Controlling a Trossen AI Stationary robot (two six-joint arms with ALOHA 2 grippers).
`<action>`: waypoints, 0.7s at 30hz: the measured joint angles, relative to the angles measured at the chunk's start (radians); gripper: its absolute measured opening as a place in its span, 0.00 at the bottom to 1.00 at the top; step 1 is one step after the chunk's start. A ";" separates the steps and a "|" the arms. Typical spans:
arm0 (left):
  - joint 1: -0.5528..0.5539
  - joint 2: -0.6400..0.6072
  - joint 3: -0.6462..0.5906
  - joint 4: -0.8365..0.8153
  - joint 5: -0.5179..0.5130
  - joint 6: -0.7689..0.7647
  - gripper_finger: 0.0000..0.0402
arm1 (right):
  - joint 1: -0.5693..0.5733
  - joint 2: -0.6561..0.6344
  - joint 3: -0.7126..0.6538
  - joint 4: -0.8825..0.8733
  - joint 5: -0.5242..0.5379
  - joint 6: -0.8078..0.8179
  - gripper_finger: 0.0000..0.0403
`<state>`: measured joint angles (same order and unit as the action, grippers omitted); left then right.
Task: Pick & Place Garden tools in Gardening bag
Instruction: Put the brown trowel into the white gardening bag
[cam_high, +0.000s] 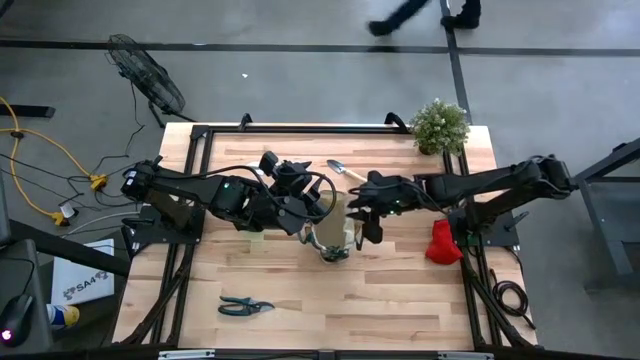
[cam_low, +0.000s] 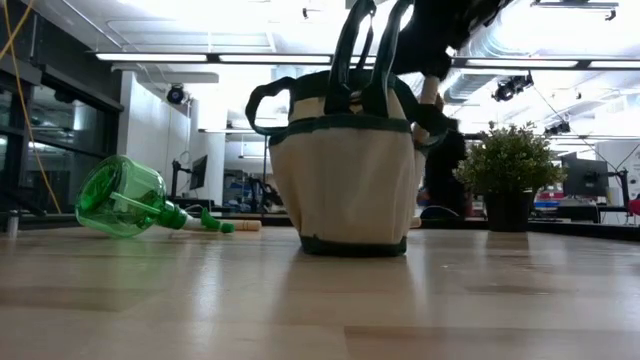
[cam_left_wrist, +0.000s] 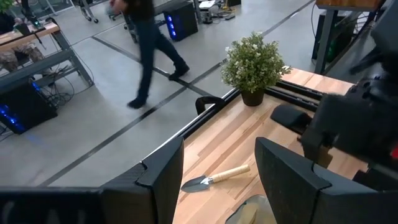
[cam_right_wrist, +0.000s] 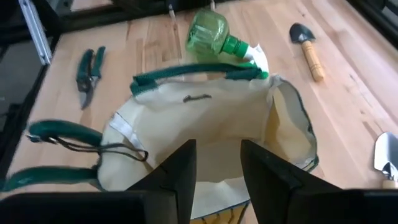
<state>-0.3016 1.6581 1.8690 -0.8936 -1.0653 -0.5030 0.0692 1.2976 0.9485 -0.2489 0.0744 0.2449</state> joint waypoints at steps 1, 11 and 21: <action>0.000 0.000 0.000 0.000 0.000 0.000 0.48 | 0.000 -0.011 0.000 -0.001 0.003 0.007 0.29; 0.000 0.000 0.000 -0.013 -0.001 -0.024 0.48 | 0.000 -0.149 0.000 -0.122 0.032 0.048 0.22; 0.000 0.000 0.000 -0.133 -0.003 -0.201 0.48 | 0.005 -0.263 0.000 -0.415 0.055 0.093 0.01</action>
<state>-0.3016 1.6581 1.8690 -1.0271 -1.0686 -0.7037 0.0747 1.0348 0.9485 -0.6644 0.1295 0.3379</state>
